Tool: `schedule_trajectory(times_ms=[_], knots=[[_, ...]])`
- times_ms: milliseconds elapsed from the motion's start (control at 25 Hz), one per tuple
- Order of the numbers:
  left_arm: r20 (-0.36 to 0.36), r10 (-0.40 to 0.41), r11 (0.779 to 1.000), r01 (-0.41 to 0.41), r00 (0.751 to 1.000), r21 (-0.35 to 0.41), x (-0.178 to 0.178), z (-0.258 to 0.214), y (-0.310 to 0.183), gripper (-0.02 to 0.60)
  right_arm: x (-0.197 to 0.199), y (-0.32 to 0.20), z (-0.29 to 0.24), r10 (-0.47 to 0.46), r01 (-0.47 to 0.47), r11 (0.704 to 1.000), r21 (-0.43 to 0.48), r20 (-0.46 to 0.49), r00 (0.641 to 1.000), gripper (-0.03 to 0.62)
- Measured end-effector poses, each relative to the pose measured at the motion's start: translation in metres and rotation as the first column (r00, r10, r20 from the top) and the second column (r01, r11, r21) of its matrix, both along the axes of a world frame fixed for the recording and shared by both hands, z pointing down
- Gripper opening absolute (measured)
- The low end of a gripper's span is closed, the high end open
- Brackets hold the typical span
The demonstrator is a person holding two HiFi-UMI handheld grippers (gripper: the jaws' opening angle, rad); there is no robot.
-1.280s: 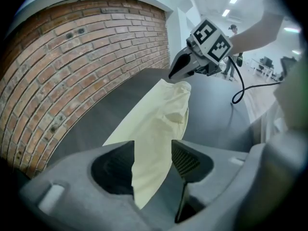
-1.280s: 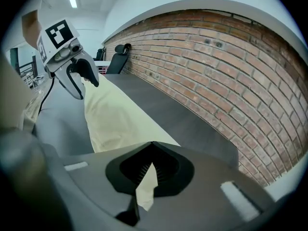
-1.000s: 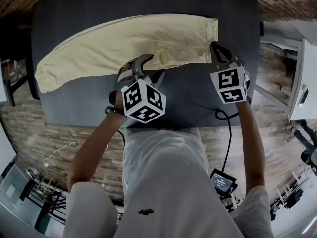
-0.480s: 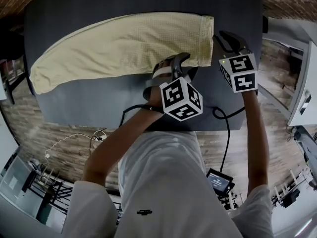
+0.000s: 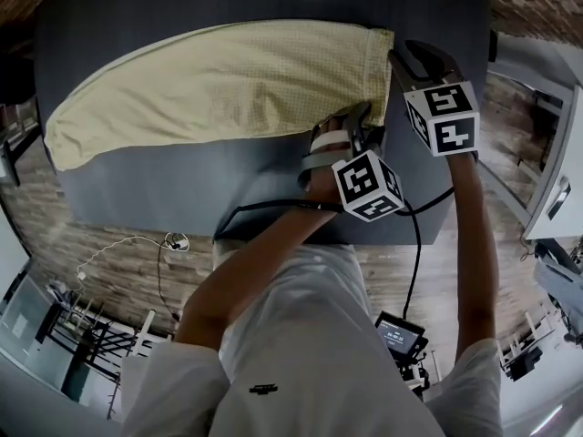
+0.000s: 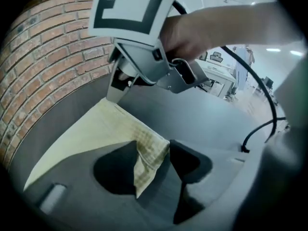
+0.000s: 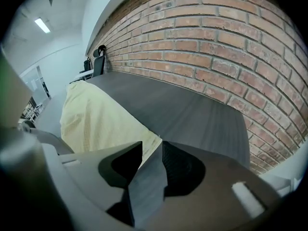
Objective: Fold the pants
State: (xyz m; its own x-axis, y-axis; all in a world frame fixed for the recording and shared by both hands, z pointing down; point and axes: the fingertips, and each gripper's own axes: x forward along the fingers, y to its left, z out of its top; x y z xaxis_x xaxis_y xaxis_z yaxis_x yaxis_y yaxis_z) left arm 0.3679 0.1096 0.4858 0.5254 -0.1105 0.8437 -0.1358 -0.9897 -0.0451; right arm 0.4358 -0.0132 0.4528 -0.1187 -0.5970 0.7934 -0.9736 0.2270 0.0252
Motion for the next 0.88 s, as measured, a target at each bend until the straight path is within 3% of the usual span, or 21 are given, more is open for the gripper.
schedule_trajectory(times_ms=[200, 400, 520, 640, 880], knots=[[-0.003, -0.032, 0.999, 0.032, 0.999, -0.007, 0.001, 0.006, 0.002, 0.216, 0.002, -0.003, 0.008, -0.010, 0.010, 1.000, -0.015, 0.017, 1.000, 0.170], [-0.006, -0.023, 1.000, 0.023, 1.000, 0.005, -0.001, 0.005, 0.011, 0.142, -0.003, -0.008, 0.023, 0.032, -0.024, 0.997, -0.076, 0.102, 0.994, 0.216], [0.005, -0.023, 0.999, 0.023, 1.000, 0.034, 0.000, 0.005, 0.012, 0.089, -0.012, -0.003, 0.030, 0.018, -0.003, 0.993, -0.117, 0.129, 0.992, 0.144], [-0.003, -0.039, 0.999, 0.039, 0.999, -0.011, 0.000, 0.003, 0.014, 0.077, -0.016, 0.006, 0.029, -0.028, 0.039, 0.989, -0.140, 0.083, 0.996, 0.060], [-0.037, -0.030, 0.998, 0.028, 0.999, -0.064, 0.001, -0.010, 0.038, 0.074, -0.010, 0.034, 0.017, -0.048, 0.048, 0.987, -0.152, 0.007, 0.999, 0.044]])
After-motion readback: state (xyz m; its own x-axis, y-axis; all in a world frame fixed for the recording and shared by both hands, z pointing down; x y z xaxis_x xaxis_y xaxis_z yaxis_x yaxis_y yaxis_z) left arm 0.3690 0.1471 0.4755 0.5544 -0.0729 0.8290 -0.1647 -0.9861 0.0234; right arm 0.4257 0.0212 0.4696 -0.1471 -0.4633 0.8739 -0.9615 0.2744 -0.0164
